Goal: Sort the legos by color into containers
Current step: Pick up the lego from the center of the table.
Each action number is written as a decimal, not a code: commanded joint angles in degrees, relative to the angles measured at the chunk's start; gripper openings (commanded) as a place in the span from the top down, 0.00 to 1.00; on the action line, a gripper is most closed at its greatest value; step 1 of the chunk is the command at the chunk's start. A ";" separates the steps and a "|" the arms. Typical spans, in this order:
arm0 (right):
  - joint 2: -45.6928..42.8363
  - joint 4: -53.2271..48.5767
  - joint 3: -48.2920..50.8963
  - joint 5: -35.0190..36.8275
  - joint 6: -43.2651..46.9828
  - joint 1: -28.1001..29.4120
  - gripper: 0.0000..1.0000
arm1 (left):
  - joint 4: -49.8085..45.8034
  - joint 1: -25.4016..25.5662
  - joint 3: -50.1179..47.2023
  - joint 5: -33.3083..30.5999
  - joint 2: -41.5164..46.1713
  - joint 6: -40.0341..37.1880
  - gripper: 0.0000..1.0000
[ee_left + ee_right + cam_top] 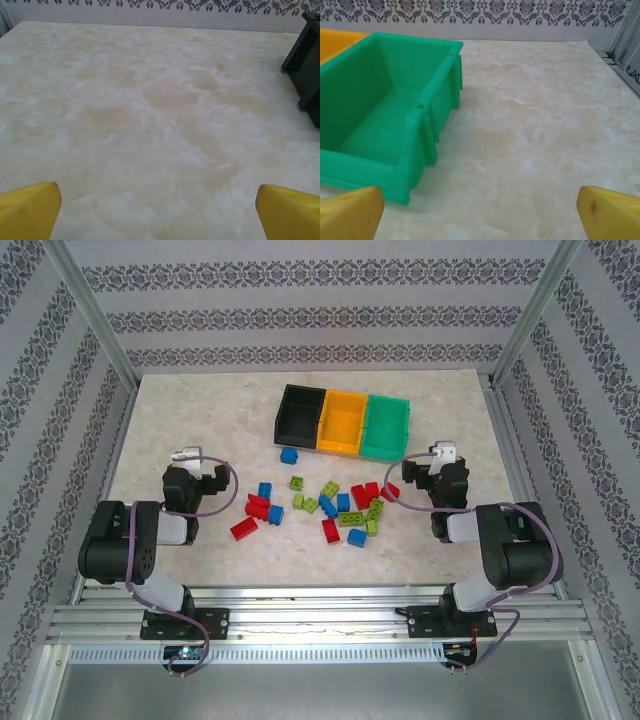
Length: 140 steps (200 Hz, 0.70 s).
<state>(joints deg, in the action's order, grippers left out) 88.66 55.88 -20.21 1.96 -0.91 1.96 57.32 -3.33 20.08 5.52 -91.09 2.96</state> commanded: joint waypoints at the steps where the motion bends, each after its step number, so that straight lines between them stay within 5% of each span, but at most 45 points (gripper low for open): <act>1: -0.44 0.55 -0.76 -1.34 -0.35 -0.73 0.02 | -0.59 0.52 0.75 -0.59 -0.02 -0.78 0.00; 140: -0.43 1.28 -0.36 -0.87 0.11 -0.30 0.02 | -0.57 0.52 0.75 -0.59 -0.05 -0.85 0.00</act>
<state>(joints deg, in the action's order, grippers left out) 88.66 55.92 -20.21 1.83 -0.89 1.63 57.32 -3.33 20.08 5.52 -91.09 2.96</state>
